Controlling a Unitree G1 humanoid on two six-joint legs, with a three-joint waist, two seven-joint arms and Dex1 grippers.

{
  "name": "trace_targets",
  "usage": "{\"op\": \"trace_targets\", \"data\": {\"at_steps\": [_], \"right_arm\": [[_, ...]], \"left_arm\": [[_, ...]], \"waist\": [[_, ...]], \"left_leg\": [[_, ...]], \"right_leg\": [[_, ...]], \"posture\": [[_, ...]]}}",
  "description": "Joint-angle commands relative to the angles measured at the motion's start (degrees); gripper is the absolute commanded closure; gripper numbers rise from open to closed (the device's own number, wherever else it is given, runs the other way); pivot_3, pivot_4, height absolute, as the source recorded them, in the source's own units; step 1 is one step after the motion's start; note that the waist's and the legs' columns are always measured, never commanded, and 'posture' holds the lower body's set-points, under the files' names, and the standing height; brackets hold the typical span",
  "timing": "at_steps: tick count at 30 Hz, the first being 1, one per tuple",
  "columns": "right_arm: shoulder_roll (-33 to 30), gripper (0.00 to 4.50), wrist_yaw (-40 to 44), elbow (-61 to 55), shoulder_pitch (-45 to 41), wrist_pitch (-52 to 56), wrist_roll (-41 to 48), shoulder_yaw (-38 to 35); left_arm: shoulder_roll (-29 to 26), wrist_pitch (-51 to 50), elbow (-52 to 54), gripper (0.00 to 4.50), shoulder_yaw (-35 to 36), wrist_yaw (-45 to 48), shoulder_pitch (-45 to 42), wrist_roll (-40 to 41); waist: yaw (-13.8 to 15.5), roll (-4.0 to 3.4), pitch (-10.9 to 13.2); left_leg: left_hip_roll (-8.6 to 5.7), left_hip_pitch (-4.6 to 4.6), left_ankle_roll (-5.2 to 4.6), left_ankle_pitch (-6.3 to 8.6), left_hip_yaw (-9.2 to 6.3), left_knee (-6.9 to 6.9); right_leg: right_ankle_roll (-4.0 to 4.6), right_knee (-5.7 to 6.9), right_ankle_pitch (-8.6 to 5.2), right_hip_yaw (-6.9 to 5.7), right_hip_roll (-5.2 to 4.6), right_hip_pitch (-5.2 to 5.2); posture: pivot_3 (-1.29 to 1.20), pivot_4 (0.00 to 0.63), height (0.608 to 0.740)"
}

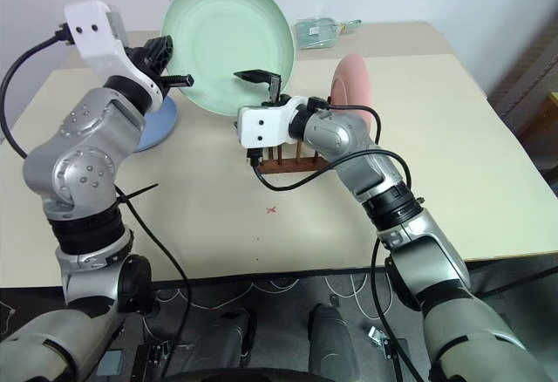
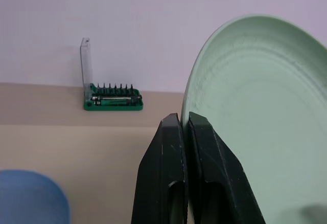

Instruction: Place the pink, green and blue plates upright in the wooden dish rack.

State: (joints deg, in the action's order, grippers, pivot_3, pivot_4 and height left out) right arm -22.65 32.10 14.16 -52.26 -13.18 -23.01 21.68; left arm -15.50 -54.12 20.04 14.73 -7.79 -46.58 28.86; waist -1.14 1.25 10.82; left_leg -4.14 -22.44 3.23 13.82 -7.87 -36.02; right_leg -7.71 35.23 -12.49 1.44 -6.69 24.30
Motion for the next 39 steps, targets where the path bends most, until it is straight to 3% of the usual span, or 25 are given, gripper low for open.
{"op": "trace_targets", "data": {"at_steps": [1, 5, 7, 8, 10, 15, 20, 27, 33, 39], "right_arm": [[0.46, 1.32, -1.37, -0.25, -2.42, -1.88, -0.91, -0.61], [0.56, 3.44, -1.83, 0.59, -2.81, -2.66, -1.53, -0.85], [0.63, 4.3, -2.17, 0.96, -3.03, -2.96, -1.82, -1.02], [0.57, 4.47, -2.72, 1.03, -3.1, -3.18, -2.34, -1.08], [0.51, 4.5, -3.11, 0.98, -3.07, -3.42, -2.82, -1.22], [0.19, 4.5, -2.8, -0.95, -2.09, -2.58, -1.29, -2.59], [2.16, 4.5, -0.57, -6.83, 0.27, 4.65, 8.9, -8.65], [6.2, 4.5, 4.62, -29.92, 8.65, 33.83, 40.85, -21.2], [10.24, 4.5, -7.56, -39.88, 11.95, 56.11, 64.65, -32.68], [11.06, 4.5, -18.73, -39.59, 12.76, 63.73, 74.6, -38.69]], "left_arm": [[-0.38, -0.44, 3.0, 4.5, 0.95, 0.13, -1.9, 0.42], [-0.19, -0.64, 2.89, 4.5, 1.66, 0.03, -1.75, 0.5], [0.01, -0.23, 2.75, 4.5, 2.1, 0.24, -1.72, 0.81], [0.67, 0.31, 2.65, 4.2, 2.88, 0.47, -1.83, 1.71], [1.1, 1.06, 2.67, 3.54, 3.5, 1.21, -1.97, 2.48], [0.05, 7.86, 0.63, 1.14, 8.55, 0.47, -3.42, 1.52], [-6.09, 11.98, -2.61, 1.14, 10.58, 3.15, -0.09, -1.49], [-13.28, 17.93, -4.31, 1.14, 8.29, 16.66, 14.88, -2.53], [-14.91, 18.26, 1.49, 1.14, 1.03, 30.56, 24.69, 1.19], [-14.04, 16.63, 5.43, 1.14, -1.4, 36.58, 28.2, 7.02]], "waist": [[0.03, 0.0, 0.0], [-0.04, 0.0, 0.0], [-0.05, 0.0, 0.0], [-0.04, -0.01, 0.01], [0.03, -0.01, 0.0], [0.03, -0.01, 0.01], [-0.14, -0.01, 0.01], [0.24, -0.03, 0.0], [0.25, -0.05, 0.01], [0.08, -0.15, 0.04]], "left_leg": [[0.0, 0.0, 0.0, 0.0, 0.0, 0.0], [0.0, 0.0, 0.0, 0.0, 0.0, 0.0], [0.0, 0.0, 0.0, 0.0, 0.0, 0.01], [0.0, 0.0, 0.01, 0.0, 0.0, 0.01], [0.0, 0.0, 0.01, -0.01, 0.0, 0.0], [0.0, -0.01, 0.02, -0.01, 0.0, -0.01], [0.02, 0.01, 0.03, -0.02, 0.0, 0.04], [0.01, -0.01, -0.05, 0.03, -0.06, 0.05], [0.03, 0.0, -0.3, 0.17, -0.09, 0.04], [0.06, 0.01, -0.31, 0.17, -0.05, 0.08]], "right_leg": [[0.0, 0.0, 0.0, 0.0, 0.0, 0.0], [0.0, 0.0, 0.0, 0.0, 0.0, 0.0], [0.0, 0.0, 0.0, 0.0, 0.0, 0.0], [0.0, 0.0, 0.0, 0.0, 0.0, 0.0], [0.0, 0.0, 0.0, 0.0, 0.0, 0.0], [0.0, -0.01, 0.0, 0.01, 0.0, 0.0], [0.02, 0.0, 0.01, 0.01, 0.02, 0.01], [0.04, 0.02, 0.02, 0.01, 0.02, 0.0], [0.11, 0.03, 0.05, 0.01, 0.02, 0.0], [0.12, 0.03, 0.05, 0.01, 0.02, 0.02]], "posture": [[0.0, 0.15, 0.74], [0.0, 0.15, 0.74], [0.0, 0.15, 0.74], [0.0, 0.15, 0.74], [0.0, 0.15, 0.74], [0.0, 0.15, 0.74], [0.0, 0.15, 0.74], [0.0, 0.15, 0.74], [0.0, 0.15, 0.74], [0.0, 0.15, 0.74]]}}
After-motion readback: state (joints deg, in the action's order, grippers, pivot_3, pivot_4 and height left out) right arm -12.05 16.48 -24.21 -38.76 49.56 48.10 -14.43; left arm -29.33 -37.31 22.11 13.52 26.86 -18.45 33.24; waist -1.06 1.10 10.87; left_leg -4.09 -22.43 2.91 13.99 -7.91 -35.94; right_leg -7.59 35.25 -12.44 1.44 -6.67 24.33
